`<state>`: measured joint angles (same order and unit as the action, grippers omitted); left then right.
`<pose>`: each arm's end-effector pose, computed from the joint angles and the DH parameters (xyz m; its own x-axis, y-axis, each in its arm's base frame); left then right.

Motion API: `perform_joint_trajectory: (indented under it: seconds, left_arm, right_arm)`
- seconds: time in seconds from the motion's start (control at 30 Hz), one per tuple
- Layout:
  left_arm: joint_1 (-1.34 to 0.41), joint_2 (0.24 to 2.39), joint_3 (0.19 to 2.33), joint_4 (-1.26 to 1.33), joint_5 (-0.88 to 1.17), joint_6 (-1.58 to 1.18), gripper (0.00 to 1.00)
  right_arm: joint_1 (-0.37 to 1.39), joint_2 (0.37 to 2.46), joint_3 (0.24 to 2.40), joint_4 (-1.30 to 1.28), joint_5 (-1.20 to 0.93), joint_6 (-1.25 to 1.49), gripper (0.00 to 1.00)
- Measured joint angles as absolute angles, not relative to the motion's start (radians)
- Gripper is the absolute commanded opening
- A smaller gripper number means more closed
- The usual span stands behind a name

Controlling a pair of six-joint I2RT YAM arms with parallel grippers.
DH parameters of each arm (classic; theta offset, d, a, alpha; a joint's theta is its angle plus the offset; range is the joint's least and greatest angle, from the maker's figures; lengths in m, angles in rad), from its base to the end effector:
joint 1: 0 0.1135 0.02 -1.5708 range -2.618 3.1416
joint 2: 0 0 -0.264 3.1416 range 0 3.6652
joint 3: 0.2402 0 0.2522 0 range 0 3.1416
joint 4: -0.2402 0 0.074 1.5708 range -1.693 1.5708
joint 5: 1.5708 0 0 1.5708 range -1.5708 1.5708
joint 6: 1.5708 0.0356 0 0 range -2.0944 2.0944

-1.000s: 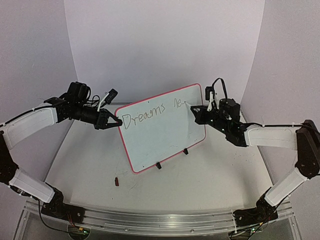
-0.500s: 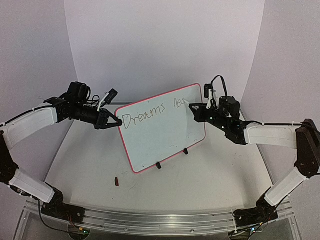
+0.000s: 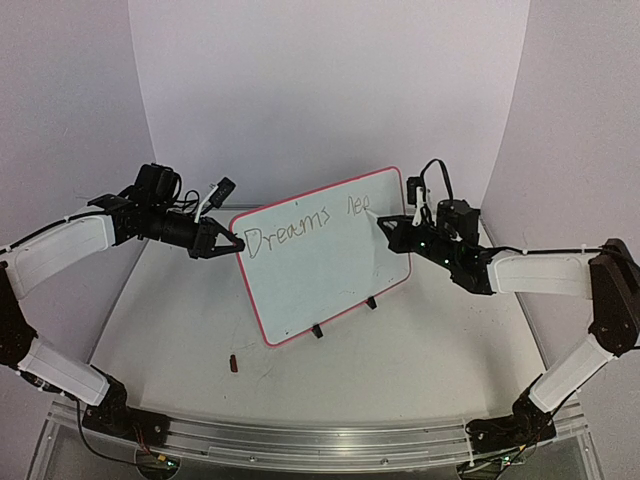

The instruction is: Write a sentence on the whiteboard

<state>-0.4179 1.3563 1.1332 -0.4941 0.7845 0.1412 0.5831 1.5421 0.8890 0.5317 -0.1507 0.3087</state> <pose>0.2555 -0.1410 0.3106 -0.4858 0.3247 -0.8115 0.8507 0.3889 -0.3537 0.2907 0.1982 0.2630 -0.2995 0.1623 -0.9402 -0.6064 0.7284 0.3189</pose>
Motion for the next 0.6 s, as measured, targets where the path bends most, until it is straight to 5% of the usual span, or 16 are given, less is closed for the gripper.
perform_joint_trajectory:
  seconds: [0.6]
  left_arm:
    - [-0.418, 1.357, 1.133, -0.492, 0.785, 0.139, 0.00]
  right_arm:
    - [0.583, 1.542, 0.887, 0.526, -0.108, 0.315, 0.00]
